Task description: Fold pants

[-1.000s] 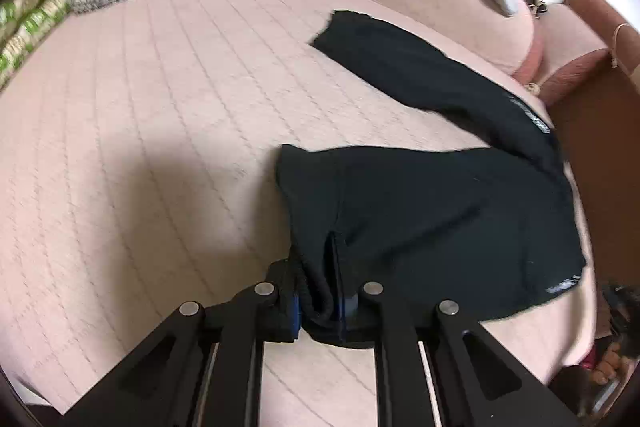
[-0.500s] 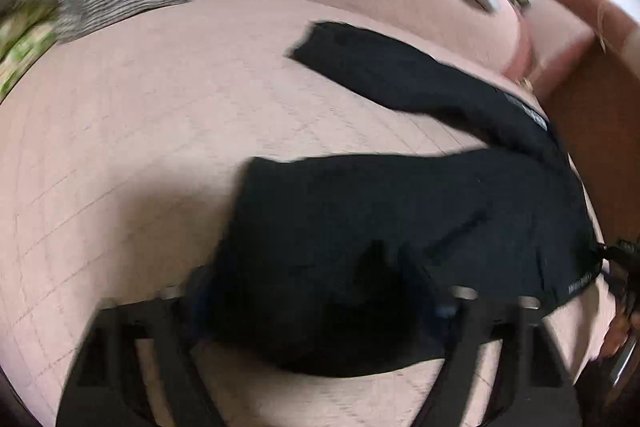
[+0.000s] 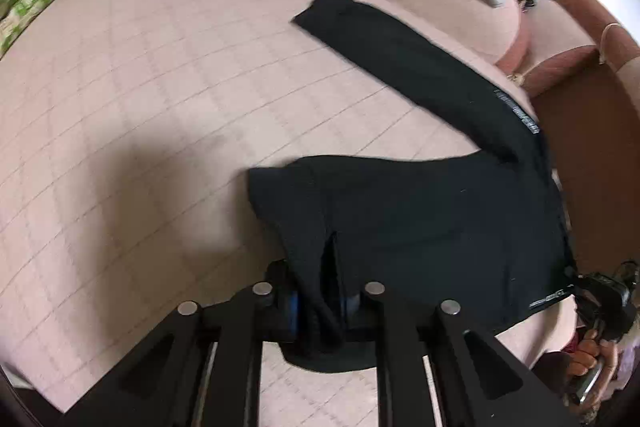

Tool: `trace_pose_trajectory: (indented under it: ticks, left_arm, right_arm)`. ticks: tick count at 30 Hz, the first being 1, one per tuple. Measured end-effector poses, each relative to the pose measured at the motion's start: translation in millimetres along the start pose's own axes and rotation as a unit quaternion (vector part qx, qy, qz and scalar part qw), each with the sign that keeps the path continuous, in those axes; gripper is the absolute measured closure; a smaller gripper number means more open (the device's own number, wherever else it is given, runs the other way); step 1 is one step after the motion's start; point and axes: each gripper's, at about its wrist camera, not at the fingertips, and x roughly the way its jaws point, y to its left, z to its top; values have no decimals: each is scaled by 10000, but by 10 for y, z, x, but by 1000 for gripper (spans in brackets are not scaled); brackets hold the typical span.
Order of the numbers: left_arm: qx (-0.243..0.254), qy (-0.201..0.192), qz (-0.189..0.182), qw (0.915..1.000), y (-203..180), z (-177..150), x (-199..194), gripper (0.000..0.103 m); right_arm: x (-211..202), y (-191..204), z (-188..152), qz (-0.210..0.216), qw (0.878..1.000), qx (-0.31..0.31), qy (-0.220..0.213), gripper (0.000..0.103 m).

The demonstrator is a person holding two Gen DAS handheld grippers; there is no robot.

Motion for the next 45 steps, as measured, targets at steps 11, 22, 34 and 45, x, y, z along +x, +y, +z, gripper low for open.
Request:
trace_pose_trajectory:
  ticks: [11, 22, 34, 45]
  left_arm:
    - [33, -1135, 120, 9935, 225, 27, -749, 43]
    - [332, -1250, 220, 9914, 20, 619, -798, 32]
    - [513, -665, 68, 9964, -252, 1955, 390, 32]
    - [811, -682, -122, 9943, -366, 2615, 1404, 23]
  right_arm:
    - [-515, -412, 305, 159, 9980, 313, -520, 50]
    - [-387, 495, 525, 598, 9901, -1074, -680, 36]
    - [643, 1748, 1272, 206, 9563, -2911, -178, 36]
    - [1836, 2494, 1740, -133, 9157, -3986, 487, 36]
